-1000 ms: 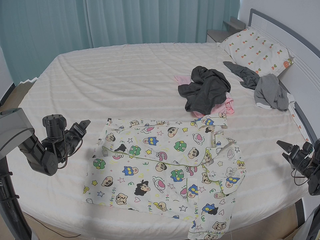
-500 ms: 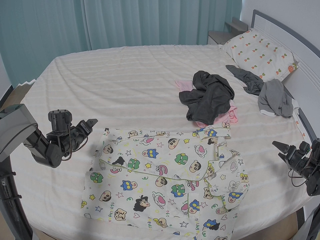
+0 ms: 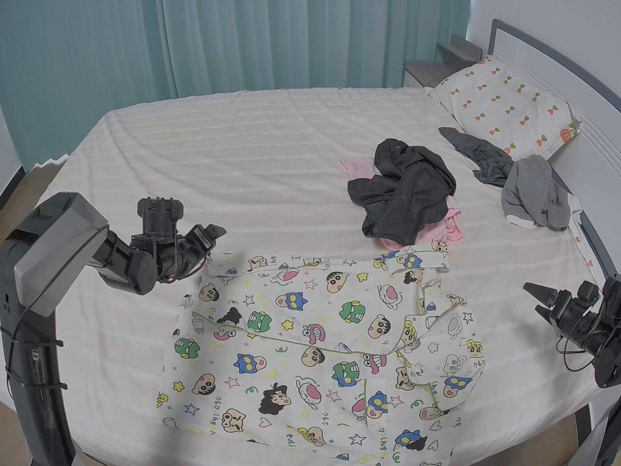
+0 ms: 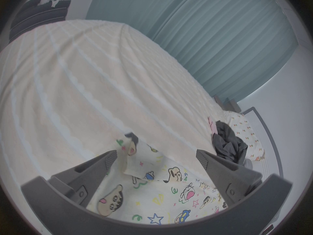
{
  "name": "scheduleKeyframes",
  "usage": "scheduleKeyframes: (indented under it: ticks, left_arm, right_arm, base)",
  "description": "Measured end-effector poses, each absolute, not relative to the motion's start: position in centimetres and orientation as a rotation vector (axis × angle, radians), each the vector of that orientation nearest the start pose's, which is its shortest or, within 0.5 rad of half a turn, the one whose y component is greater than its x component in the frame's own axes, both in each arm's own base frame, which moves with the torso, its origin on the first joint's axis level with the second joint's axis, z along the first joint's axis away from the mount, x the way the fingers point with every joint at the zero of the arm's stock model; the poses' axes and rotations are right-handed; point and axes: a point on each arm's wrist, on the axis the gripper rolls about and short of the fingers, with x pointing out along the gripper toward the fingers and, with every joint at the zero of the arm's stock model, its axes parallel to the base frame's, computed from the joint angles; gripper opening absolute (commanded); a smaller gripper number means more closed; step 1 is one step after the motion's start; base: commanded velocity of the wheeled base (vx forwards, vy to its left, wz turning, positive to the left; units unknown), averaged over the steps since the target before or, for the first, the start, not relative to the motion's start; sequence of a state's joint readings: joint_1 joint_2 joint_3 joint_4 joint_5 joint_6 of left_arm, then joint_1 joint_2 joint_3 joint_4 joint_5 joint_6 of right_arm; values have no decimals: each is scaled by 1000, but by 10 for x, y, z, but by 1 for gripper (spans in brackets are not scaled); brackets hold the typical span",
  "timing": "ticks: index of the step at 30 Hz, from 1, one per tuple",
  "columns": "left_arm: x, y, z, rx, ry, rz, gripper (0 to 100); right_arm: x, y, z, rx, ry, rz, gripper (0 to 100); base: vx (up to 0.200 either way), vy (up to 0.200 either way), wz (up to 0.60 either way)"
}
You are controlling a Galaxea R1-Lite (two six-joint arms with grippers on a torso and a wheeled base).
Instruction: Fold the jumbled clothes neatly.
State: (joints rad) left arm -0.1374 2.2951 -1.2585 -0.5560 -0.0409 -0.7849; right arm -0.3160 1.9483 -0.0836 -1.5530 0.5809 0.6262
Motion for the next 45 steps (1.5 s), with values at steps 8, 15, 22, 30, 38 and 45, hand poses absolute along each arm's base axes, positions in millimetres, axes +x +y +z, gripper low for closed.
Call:
scheduleKeyframes:
  ticks: [8, 15, 22, 30, 38, 45]
  left_arm:
    - [456, -93, 40, -748, 537, 64, 100]
    - [461, -100, 30, -808, 604, 122, 100]
    - [463, -99, 43, -825, 580, 153, 100]
    - [455, -101, 72, -832, 525, 147, 100]
    - [444, -115, 63, -808, 586, 137, 100]
    - [445, -120, 49, -796, 615, 140, 100]
  right_arm:
    - [215, -58, 60, 754, 359, 163, 100]
    - [215, -58, 60, 753, 360, 165, 100]
    - [214, -57, 60, 753, 364, 165, 100]
    - [214, -57, 59, 754, 368, 164, 100]
    - [214, -57, 59, 754, 368, 164, 100]
    - [213, -57, 59, 753, 367, 165, 100]
  base:
    - [0, 0, 0]
    - [0, 0, 0]
    - [0, 0, 0]
    - [0, 0, 0]
    - [0, 0, 0]
    - [0, 0, 0]
